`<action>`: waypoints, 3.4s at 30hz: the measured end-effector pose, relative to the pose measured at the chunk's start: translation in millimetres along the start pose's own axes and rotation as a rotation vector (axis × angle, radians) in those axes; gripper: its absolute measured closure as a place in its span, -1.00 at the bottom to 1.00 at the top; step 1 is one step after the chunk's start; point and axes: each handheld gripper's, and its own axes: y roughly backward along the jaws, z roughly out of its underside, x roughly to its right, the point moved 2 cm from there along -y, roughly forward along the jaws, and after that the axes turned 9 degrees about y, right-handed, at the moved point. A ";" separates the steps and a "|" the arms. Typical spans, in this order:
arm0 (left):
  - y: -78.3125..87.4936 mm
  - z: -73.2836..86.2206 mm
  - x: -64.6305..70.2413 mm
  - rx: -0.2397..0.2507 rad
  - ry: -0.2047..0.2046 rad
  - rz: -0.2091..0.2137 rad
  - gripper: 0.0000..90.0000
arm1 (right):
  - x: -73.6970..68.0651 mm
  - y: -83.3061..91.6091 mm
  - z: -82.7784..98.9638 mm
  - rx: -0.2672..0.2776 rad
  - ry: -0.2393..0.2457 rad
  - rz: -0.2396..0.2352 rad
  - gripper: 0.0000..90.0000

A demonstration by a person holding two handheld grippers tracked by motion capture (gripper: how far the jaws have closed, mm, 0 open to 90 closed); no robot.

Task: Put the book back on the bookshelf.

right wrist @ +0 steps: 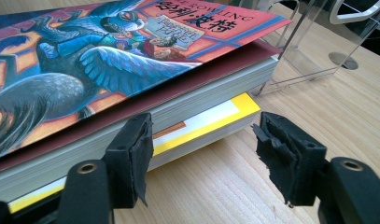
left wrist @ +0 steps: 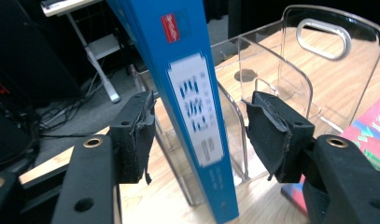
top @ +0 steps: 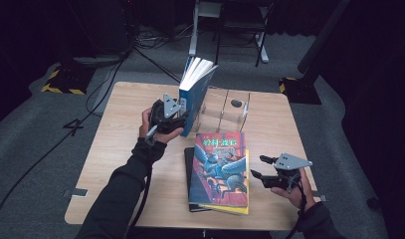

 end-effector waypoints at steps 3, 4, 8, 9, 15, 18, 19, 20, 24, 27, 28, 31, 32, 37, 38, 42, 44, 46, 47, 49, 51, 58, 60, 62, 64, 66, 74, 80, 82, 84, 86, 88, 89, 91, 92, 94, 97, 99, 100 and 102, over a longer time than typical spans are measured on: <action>8.1 7.5 1.3 -0.010 -0.026 0.010 -0.08 | -0.6 -0.4 -0.3 -0.002 0.002 -0.002 -0.18; 8.1 7.5 1.3 -0.010 -0.026 0.010 -0.08 | -0.7 -0.6 -0.3 -0.003 0.002 -0.003 -0.18; 15.5 16.5 2.8 -0.035 -0.047 -0.004 -0.09 | -1.4 -0.8 -0.2 -0.006 0.000 -0.007 -0.19; 17.8 18.6 3.0 -0.036 -0.045 0.003 -0.09 | -1.6 -0.9 -0.2 -0.005 -0.002 -0.008 -0.18; 31.7 34.1 6.5 -0.054 -0.065 0.048 -0.12 | -3.3 -1.1 -1.5 -0.008 0.001 -0.014 -0.19; 37.1 42.1 9.4 -0.072 -0.093 0.069 -0.12 | -4.7 -1.6 -2.1 -0.011 0.004 -0.016 -0.20; 39.0 44.7 10.1 -0.077 -0.110 0.075 -0.13 | -5.0 -1.9 -2.4 -0.008 0.003 -0.017 -0.21; 41.0 47.8 11.2 -0.078 -0.120 0.092 -0.14 | -5.2 -2.0 -2.5 -0.004 -0.003 -0.018 -0.22; 47.1 61.9 14.1 -0.102 -0.147 0.126 -0.15 | -5.5 -2.0 -2.5 -0.001 -0.015 -0.027 -0.23; 49.1 69.9 15.9 -0.121 -0.160 0.138 -0.15 | -6.0 -1.9 -2.7 -0.006 -0.016 -0.035 -0.24; 51.4 78.0 17.7 -0.142 -0.172 0.154 -0.16 | -6.4 -1.9 -3.0 -0.007 -0.015 -0.037 -0.24; 52.7 86.3 19.1 -0.169 -0.173 0.164 -0.15 | -8.4 -1.4 -4.0 -0.006 -0.008 -0.041 -0.31; 53.8 94.4 20.9 -0.199 -0.180 0.172 -0.16 | -8.9 -0.9 -4.2 -0.008 -0.009 -0.040 -0.32; 58.2 113.3 25.8 -0.257 -0.204 0.207 -0.18 | -12.9 1.6 -6.7 -0.012 -0.007 -0.050 -0.35; 58.2 113.3 25.8 -0.257 -0.204 0.207 -0.20 | -13.9 2.2 -7.3 -0.013 -0.008 -0.054 -0.35; 63.5 125.2 27.8 -0.295 -0.198 0.265 -0.19 | -15.3 3.5 -8.7 -0.015 -0.013 -0.055 -0.36; 66.9 131.2 29.3 -0.305 -0.185 0.296 -0.20 | -16.8 5.0 -10.2 -0.018 -0.014 -0.057 -0.37; 71.2 140.0 32.0 -0.324 -0.176 0.321 -0.24 | -18.5 7.6 -12.4 -0.017 -0.022 -0.056 -0.37; 71.2 140.0 32.0 -0.324 -0.176 0.321 -0.25 | -18.5 7.6 -12.4 -0.017 -0.022 -0.056 -0.37; 73.7 145.4 33.9 -0.339 -0.173 0.331 -0.26 | -20.3 10.5 -14.9 -0.015 -0.023 -0.058 -0.37; 77.3 150.0 36.4 -0.338 -0.164 0.359 -0.27 | -22.3 13.0 -17.5 -0.018 -0.026 -0.065 -0.37; 83.1 159.3 45.3 -0.365 -0.149 0.413 -0.35 | -27.9 18.2 -26.8 -0.022 -0.037 -0.096 -0.30; 84.4 161.1 48.0 -0.375 -0.151 0.435 -0.39 | -30.0 18.4 -29.1 -0.029 -0.043 -0.123 -0.29; 85.2 162.2 50.4 -0.377 -0.159 0.453 -0.39 | -32.3 18.3 -31.1 -0.033 -0.045 -0.145 -0.29; 84.8 163.1 52.8 -0.380 -0.168 0.458 -0.39 | -35.3 16.7 -32.6 -0.054 -0.042 -0.172 -0.31; 83.5 163.4 54.4 -0.379 -0.169 0.465 -0.38 | -38.1 15.1 -33.5 -0.071 -0.034 -0.198 -0.32; 78.0 166.4 55.5 -0.398 -0.177 0.467 -0.38 | -47.7 1.3 -30.0 -0.186 -0.030 -0.316 -0.39; 72.7 168.9 58.4 -0.419 -0.190 0.471 -0.39 | -43.1 -6.6 -26.8 -0.205 -0.099 -0.373 -0.51; 70.9 168.6 57.9 -0.415 -0.187 0.473 -0.40 | -40.9 -8.1 -26.5 -0.211 -0.111 -0.392 -0.52; 67.4 169.7 55.2 -0.419 -0.153 0.501 -0.41 | -39.9 -8.9 -26.5 -0.214 -0.110 -0.399 -0.52; 64.1 171.4 51.7 -0.409 -0.128 0.519 -0.45 | -38.7 -9.2 -26.5 -0.217 -0.117 -0.401 -0.52; 62.9 171.2 50.7 -0.409 -0.130 0.522 -0.47 | -39.3 -10.2 -27.1 -0.229 -0.116 -0.389 -0.56; 62.5 171.1 50.8 -0.409 -0.127 0.520 -0.48 | -39.3 -10.7 -27.2 -0.234 -0.122 -0.393 -0.55; 62.4 171.0 50.8 -0.409 -0.127 0.519 -0.48 | -38.7 -11.0 -27.2 -0.247 -0.138 -0.401 -0.54; 62.4 171.1 50.8 -0.409 -0.127 0.519 -0.48 | -38.8 -10.7 -27.5 -0.251 -0.138 -0.403 -0.53; 62.3 171.0 50.7 -0.409 -0.128 0.520 -0.48 | -39.1 -10.9 -27.7 -0.250 -0.138 -0.405 -0.54; 62.0 170.9 50.7 -0.409 -0.129 0.520 -0.48 | -37.6 -13.8 -26.6 -0.257 -0.159 -0.423 -0.60; 61.9 170.8 50.5 -0.410 -0.131 0.520 -0.48 | -37.1 -15.1 -26.4 -0.253 -0.155 -0.425 -0.61; 61.6 170.7 50.6 -0.409 -0.131 0.521 -0.48 | -37.6 -14.6 -27.0 -0.249 -0.142 -0.420 -0.62; 61.4 170.7 50.9 -0.407 -0.127 0.520 -0.48 | -38.6 -13.4 -27.7 -0.242 -0.128 -0.409 -0.61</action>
